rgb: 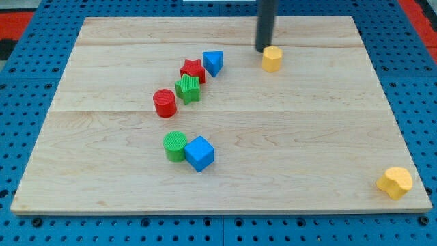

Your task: Slide the yellow hexagon closer to the yellow heart

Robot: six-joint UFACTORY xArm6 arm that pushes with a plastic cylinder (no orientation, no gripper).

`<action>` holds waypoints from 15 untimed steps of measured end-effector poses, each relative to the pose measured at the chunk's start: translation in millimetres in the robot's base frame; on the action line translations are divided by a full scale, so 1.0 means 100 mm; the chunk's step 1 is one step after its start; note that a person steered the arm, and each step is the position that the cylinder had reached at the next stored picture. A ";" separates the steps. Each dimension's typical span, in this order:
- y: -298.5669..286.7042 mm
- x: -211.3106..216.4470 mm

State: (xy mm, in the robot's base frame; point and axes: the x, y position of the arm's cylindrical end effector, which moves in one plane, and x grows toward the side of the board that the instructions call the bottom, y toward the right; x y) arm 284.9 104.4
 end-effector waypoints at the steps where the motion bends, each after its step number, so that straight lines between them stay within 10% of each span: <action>1: 0.40 0.12; 4: -0.03 -0.22; 8: -0.07 0.70; 15: 0.76 0.84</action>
State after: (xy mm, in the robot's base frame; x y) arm 369.1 180.6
